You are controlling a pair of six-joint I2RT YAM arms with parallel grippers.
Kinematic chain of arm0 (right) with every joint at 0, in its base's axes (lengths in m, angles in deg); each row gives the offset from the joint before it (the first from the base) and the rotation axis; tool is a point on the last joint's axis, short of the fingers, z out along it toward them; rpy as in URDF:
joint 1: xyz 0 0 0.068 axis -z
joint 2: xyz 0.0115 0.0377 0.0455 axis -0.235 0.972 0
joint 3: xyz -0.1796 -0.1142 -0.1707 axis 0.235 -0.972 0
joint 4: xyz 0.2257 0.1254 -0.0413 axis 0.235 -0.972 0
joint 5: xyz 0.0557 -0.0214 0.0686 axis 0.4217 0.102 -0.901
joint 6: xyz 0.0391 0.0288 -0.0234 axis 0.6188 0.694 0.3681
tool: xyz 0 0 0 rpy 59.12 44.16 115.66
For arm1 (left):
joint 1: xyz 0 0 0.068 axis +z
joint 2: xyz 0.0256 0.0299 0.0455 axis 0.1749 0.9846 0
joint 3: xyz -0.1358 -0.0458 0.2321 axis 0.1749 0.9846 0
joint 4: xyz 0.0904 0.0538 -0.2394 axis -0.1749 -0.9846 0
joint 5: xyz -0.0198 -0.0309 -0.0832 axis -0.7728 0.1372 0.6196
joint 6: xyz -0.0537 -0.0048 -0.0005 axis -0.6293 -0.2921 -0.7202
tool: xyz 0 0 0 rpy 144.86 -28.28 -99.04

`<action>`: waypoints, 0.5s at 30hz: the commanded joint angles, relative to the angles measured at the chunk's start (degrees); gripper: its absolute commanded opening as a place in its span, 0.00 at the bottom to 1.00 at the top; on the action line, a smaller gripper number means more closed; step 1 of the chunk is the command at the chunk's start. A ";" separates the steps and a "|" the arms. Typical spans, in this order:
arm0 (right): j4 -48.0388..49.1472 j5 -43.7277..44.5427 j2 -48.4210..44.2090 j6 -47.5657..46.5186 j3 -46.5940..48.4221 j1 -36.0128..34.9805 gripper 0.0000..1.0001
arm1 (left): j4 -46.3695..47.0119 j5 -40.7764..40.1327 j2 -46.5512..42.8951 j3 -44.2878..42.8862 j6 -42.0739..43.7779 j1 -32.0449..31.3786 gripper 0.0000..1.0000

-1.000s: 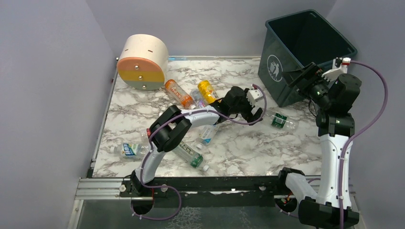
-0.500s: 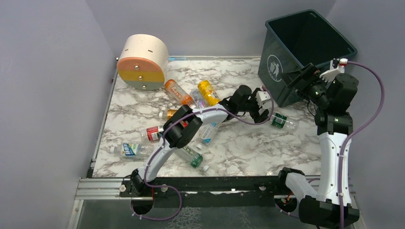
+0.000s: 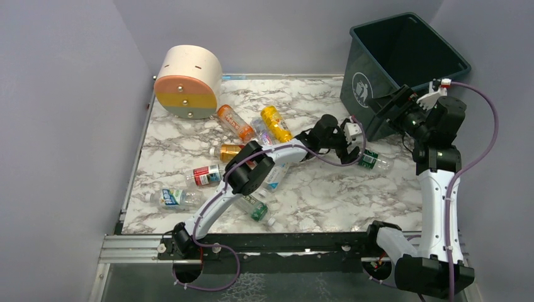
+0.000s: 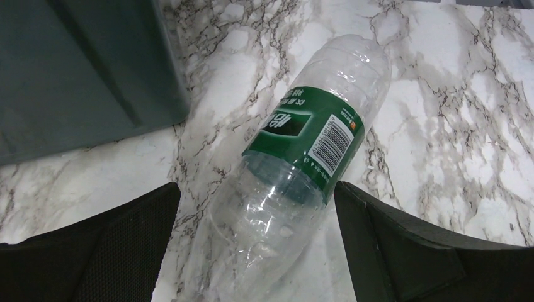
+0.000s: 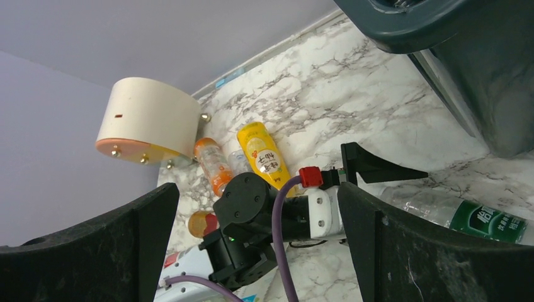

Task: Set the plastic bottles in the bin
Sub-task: Pick up the plastic bottle at the center of the board.

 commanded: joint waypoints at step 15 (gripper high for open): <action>2.99 -2.93 -0.22 1.06 -2.66 0.20 1.00 | 2.53 -1.57 -0.28 6.17 -2.52 -2.48 0.77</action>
